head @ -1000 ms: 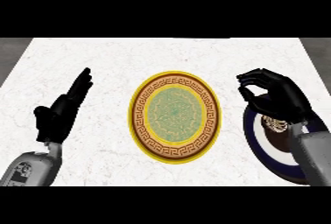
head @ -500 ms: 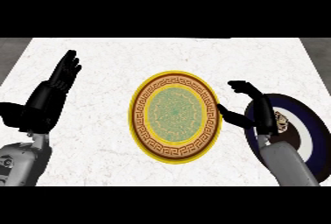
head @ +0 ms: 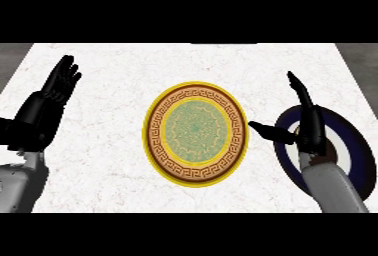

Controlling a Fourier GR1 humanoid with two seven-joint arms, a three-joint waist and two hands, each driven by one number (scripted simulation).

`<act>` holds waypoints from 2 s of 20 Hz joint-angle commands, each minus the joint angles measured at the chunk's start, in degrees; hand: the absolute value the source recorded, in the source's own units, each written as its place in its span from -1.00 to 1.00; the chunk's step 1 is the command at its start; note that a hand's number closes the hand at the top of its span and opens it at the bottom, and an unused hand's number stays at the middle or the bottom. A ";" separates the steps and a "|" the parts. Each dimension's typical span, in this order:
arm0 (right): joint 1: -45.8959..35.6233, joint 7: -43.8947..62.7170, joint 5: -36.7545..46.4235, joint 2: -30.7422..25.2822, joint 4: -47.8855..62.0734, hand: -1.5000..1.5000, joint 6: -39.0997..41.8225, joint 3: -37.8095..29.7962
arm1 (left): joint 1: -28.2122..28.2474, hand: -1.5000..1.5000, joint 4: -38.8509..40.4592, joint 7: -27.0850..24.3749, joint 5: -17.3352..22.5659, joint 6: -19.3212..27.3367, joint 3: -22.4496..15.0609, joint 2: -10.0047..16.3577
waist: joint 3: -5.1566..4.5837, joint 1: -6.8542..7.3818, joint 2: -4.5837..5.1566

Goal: Pick the cupcake from the plate and place it in the plate

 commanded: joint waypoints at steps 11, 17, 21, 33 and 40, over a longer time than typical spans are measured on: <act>-7.27 48.20 8.21 -22.85 -7.70 -1.00 33.86 8.17 | 0.52 0.00 -1.46 1.47 -0.40 -0.14 0.06 -0.18 | -0.26 -0.63 -0.58; -10.30 63.15 2.22 -21.25 -12.73 -1.00 46.10 8.29 | 1.76 0.00 -4.36 2.48 1.45 -2.49 2.18 1.36 | -0.05 0.23 -0.24; -9.23 63.79 6.83 -17.79 -9.75 -1.00 45.99 8.42 | -0.83 0.00 -0.97 1.07 -1.17 -1.93 2.47 -0.48 | 0.01 0.15 0.06; -8.20 63.88 14.92 -14.79 -2.14 -1.00 50.65 4.30 | 0.21 0.00 0.37 0.10 -3.92 -3.35 2.98 -3.93 | 0.02 0.12 0.05; -7.35 51.42 18.99 -13.75 9.05 -1.00 49.21 0.08 | -0.65 0.00 0.31 0.07 -4.11 -5.23 4.91 -4.59 | 0.04 0.31 0.15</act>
